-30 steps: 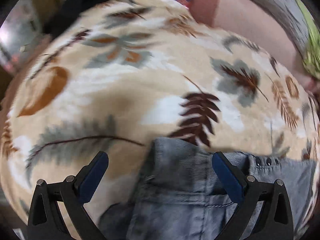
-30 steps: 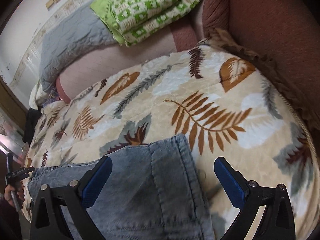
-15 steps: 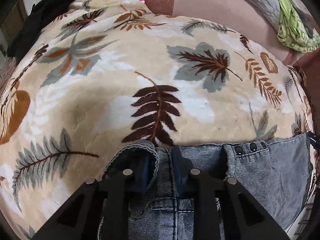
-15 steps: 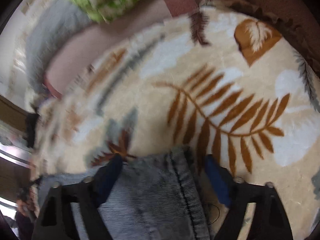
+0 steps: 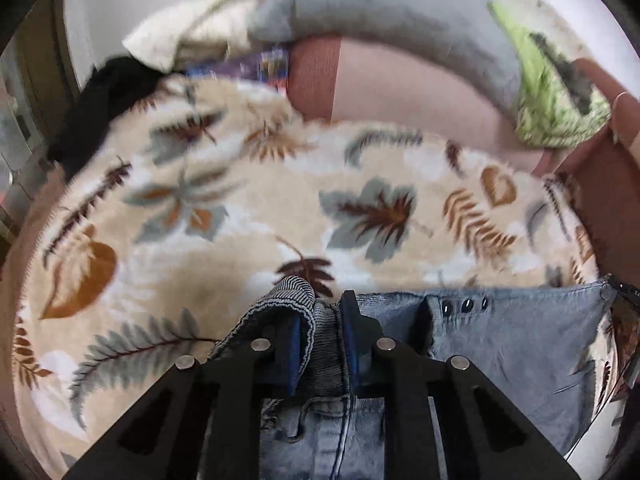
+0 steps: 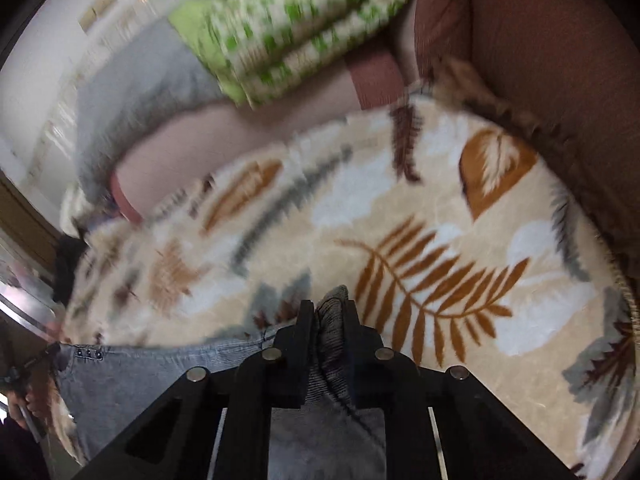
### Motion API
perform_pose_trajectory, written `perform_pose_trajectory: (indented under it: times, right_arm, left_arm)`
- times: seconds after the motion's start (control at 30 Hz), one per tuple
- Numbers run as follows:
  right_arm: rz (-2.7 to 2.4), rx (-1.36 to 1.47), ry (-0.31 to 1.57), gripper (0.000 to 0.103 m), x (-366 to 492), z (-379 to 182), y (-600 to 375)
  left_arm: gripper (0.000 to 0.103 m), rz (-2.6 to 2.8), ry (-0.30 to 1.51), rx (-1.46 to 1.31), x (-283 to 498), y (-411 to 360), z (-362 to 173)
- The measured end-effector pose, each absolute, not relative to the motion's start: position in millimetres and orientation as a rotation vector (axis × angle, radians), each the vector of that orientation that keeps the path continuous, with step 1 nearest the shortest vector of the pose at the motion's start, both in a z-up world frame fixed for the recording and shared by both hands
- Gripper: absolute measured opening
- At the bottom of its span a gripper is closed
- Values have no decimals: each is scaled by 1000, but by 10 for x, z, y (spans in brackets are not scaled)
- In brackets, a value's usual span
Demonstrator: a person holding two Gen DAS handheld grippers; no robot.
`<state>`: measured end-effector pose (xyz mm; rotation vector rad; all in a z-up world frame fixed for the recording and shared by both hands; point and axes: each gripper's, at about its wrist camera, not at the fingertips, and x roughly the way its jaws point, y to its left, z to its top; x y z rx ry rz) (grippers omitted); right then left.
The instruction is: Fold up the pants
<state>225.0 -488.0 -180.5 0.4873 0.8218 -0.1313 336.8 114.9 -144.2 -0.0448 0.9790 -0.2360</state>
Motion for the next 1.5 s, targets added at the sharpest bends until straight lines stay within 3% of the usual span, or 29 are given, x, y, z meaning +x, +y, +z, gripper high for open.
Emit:
perform_pose_trajectory:
  times: [0.2, 0.5, 0.83, 1.1, 1.2, 1.23, 1.27, 1.4, 1.5]
  right_arm:
    - [-71, 542, 734, 14, 1540, -1621, -4826]
    - [-9, 586, 788, 14, 689, -1910, -4705]
    - [-48, 727, 839, 14, -553, -2488, -4678]
    - [-71, 685, 970, 15, -742, -2815, -4585]
    - [-83, 673, 1064, 22, -717, -2865, -4558]
    - [-83, 660, 1077, 25, -707, -2835, -4566]
    - [-80, 649, 1076, 33, -704, -2786, -4577]
    - [-84, 628, 962, 66, -687, -2447, -4644]
    - [-93, 623, 886, 66, -539, -2286, -4734]
  left_arm:
    - [20, -278, 857, -63, 2605, 1385, -1112]
    - [20, -294, 838, -30, 1477, 1452, -1259]
    - [20, -293, 917, 23, 768, 1678, -1867]
    - [21, -310, 957, 64, 589, 1716, -2249]
    - [26, -308, 957, 116, 554, 1703, -2271]
    - [34, -303, 952, 141, 538, 1699, -2275]
    - [41, -289, 953, 180, 512, 1697, -2294]
    - [41, -297, 961, 222, 411, 1738, -2315]
    - [41, -291, 948, 221, 299, 1799, -2223]
